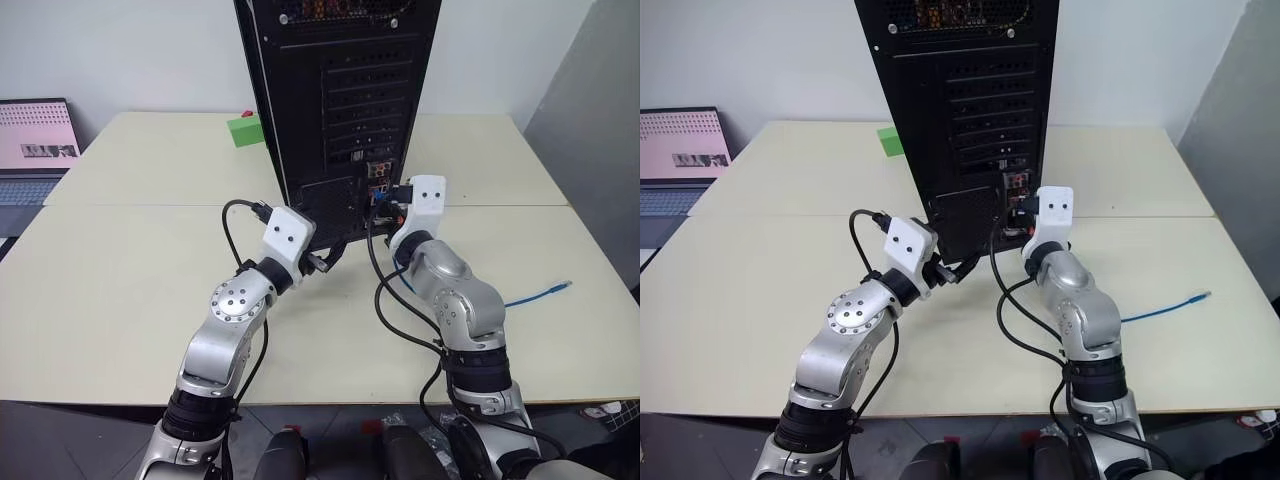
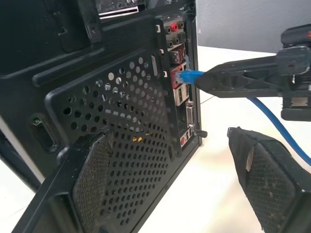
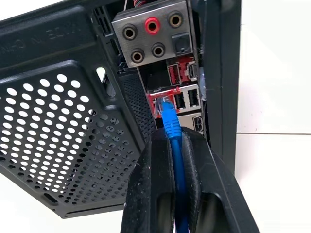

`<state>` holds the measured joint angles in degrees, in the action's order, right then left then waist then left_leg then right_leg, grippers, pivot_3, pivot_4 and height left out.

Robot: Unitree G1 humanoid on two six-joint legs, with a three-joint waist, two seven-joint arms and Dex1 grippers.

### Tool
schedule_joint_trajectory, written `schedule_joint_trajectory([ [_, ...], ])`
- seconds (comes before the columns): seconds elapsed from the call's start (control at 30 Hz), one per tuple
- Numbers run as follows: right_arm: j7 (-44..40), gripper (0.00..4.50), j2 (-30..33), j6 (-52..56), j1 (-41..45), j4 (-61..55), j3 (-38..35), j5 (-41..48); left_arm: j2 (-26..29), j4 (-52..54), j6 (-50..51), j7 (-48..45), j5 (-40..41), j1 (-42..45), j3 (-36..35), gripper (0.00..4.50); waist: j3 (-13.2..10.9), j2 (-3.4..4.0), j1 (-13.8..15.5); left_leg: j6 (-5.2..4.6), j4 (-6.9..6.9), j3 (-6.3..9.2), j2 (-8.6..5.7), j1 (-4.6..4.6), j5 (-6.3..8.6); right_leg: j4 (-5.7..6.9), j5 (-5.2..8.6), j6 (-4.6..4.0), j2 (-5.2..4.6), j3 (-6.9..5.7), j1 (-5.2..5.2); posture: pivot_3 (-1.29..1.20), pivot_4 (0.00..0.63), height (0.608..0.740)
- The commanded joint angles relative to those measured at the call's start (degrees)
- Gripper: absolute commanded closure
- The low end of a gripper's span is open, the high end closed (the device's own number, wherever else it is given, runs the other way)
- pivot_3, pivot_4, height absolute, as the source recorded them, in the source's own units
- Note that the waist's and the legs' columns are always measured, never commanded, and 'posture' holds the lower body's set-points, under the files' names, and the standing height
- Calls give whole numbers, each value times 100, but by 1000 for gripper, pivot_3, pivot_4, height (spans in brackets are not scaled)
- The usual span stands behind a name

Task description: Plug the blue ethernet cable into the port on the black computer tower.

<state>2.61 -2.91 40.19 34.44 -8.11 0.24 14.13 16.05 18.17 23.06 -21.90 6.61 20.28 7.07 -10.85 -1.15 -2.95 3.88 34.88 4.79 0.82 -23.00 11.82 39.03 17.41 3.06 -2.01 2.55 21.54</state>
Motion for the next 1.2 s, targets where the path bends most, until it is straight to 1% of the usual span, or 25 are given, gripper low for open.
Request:
schedule_joint_trajectory([
  [0.03,-26,4500,-57,-254,253,34,33,-89,-31,243,-159,10,-15,2,-9,533,0,0,-10,0,0,0,0,0,0,0,0,0,0,0,0,0,150,740],
  [0.3,-140,4500,-41,-339,356,240,-20,-121,-47,273,-160,26,-33,-21,-3,533,0,0,-37,0,-1,-1,2,1,0,0,0,0,3,2,1,0,150,740],
  [0.43,-305,4500,37,-267,253,152,-39,-66,-39,298,-158,29,-39,-40,-20,533,0,0,-45,0,-1,-1,4,2,0,0,0,0,6,3,1,0,150,740],
  [0.5,-533,3833,223,-154,77,-2,-62,26,-30,297,-154,30,-38,-37,-45,522,0,0,-43,0,0,-1,4,2,0,0,0,0,6,4,1,0,150,740],
  [0.57,-888,3459,479,24,-53,-192,-63,178,-19,292,-141,43,-52,-27,-64,522,0,0,-19,0,-1,0,4,0,0,-1,0,0,6,3,1,0,150,740],
  [0.7,-1475,2524,1084,372,-157,-528,-168,476,17,263,-50,39,-15,16,-150,522,0,0,11,0,-1,-1,-1,-10,0,-7,0,0,0,2,4,0,150,740],
  [0.77,-1726,2156,1354,512,-203,-685,-221,615,48,275,60,12,13,24,-166,522,0,0,19,0,-1,-1,-3,-19,0,-7,0,0,-2,1,12,0,150,740],
  [0.8,-1866,1882,1505,560,-234,-786,-247,692,91,287,130,-20,10,23,-161,522,0,0,24,0,0,0,-3,-20,0,-7,0,0,-2,0,14,0,150,740],
  [0.87,-2055,1613,1715,601,-276,-926,-302,802,160,322,206,-66,1,14,-150,522,0,0,26,0,0,0,-2,-20,0,-7,0,0,-2,-1,15,0,150,740],
  [0.9,-2258,1358,1897,577,-320,-1011,-373,898,253,373,279,-106,-13,-11,-155,522,0,0,21,0,0,1,-2,-20,0,-6,0,0,-1,-1,15,0,150,740],
  [0.93,-2573,1198,2114,460,-379,-1086,-460,1016,371,415,410,-165,-6,-44,-180,522,0,0,15,0,-1,0,-2,-20,0,-6,0,0,-1,0,16,0,150,740],
  [1.07,-4009,366,3191,-75,-609,-1254,-462,1262,930,576,785,-570,120,-165,-286,522,-2,0,22,0,-1,-1,-3,-27,0,-9,1,1,-1,-1,20,0,150,740],
  [1.1,-4326,366,3399,-99,-641,-1287,-530,1432,1030,613,865,-660,235,-177,-395,522,-2,0,20,0,-1,-1,-4,-27,0,-10,1,2,-2,-1,20,0,150,740],
  [1.2,-4934,366,3778,-99,-656,-1191,-797,1838,1258,717,983,-939,546,-221,-686,522,-5,-3,14,-1,0,0,-1,-28,0,-10,1,2,-1,-2,21,0,150,740],
])
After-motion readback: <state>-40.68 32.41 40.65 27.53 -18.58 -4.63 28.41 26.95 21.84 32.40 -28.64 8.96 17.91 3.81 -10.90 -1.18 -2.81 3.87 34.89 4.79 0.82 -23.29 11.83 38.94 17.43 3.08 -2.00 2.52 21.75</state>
